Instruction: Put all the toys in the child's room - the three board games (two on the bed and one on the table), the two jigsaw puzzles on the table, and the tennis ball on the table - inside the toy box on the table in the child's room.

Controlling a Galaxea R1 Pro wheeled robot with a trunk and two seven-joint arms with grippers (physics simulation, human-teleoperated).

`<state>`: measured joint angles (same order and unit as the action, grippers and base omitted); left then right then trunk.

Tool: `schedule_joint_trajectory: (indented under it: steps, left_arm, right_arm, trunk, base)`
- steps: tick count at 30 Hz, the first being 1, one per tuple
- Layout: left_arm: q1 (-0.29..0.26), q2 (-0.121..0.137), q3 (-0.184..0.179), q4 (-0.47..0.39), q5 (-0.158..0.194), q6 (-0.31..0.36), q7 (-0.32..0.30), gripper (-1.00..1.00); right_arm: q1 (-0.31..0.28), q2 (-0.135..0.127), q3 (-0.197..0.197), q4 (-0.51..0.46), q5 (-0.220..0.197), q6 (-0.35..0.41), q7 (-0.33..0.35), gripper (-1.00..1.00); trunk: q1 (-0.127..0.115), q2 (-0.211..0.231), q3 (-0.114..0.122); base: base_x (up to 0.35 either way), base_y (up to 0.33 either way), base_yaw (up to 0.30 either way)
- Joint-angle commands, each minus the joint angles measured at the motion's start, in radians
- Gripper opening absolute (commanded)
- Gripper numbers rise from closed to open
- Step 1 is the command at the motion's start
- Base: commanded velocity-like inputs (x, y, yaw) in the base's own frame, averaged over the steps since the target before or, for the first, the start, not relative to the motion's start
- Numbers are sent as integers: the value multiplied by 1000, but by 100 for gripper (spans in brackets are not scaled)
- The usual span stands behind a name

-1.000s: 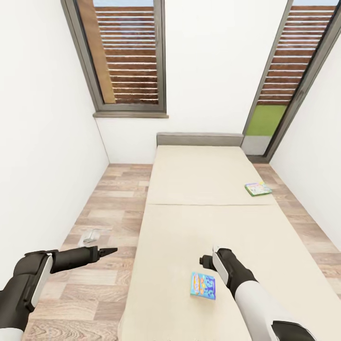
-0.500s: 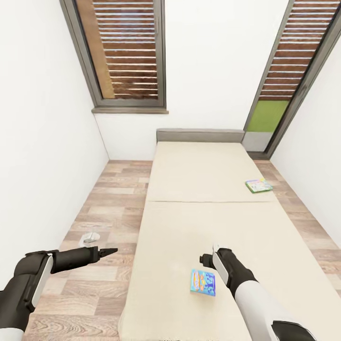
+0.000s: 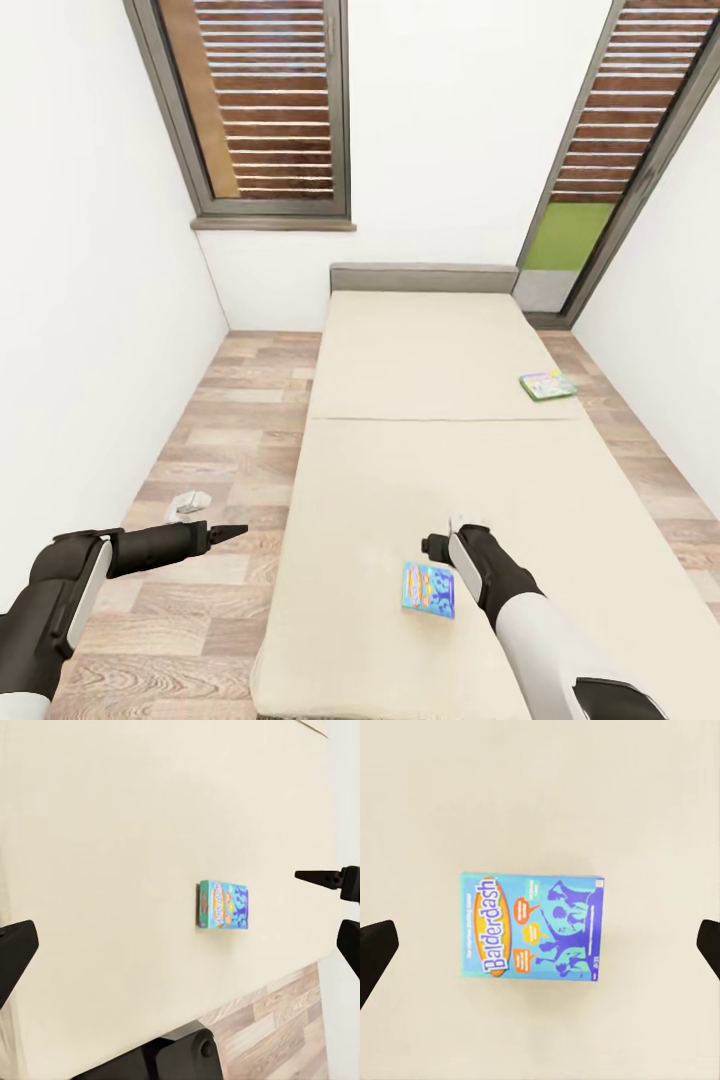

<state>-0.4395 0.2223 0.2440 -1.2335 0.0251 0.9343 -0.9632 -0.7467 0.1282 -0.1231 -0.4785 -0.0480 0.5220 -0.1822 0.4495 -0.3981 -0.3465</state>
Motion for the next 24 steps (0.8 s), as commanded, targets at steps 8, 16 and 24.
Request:
schedule_joint_trajectory:
  steps: [8,16,24]
  left_arm:
    - [-1,0,0,0,3,9,-2,100]
    - [-1,0,-1,0,2,8,-2,100]
    - [-1,0,-1,1,2,8,-1,100]
  right_arm:
    - [0,-3,-2,1,-4,-31,-5,100]
    - [0,-4,-1,1,-4,-37,-5,100]
    - [0,-3,0,2,-3,-49,-5,100]
  trunk:
    - [0,-2,-15]
    - [0,-2,-28]
    - [0,-2,-42]
  base:
    - [0,0,0]
    - [0,0,0]
    - [0,0,0]
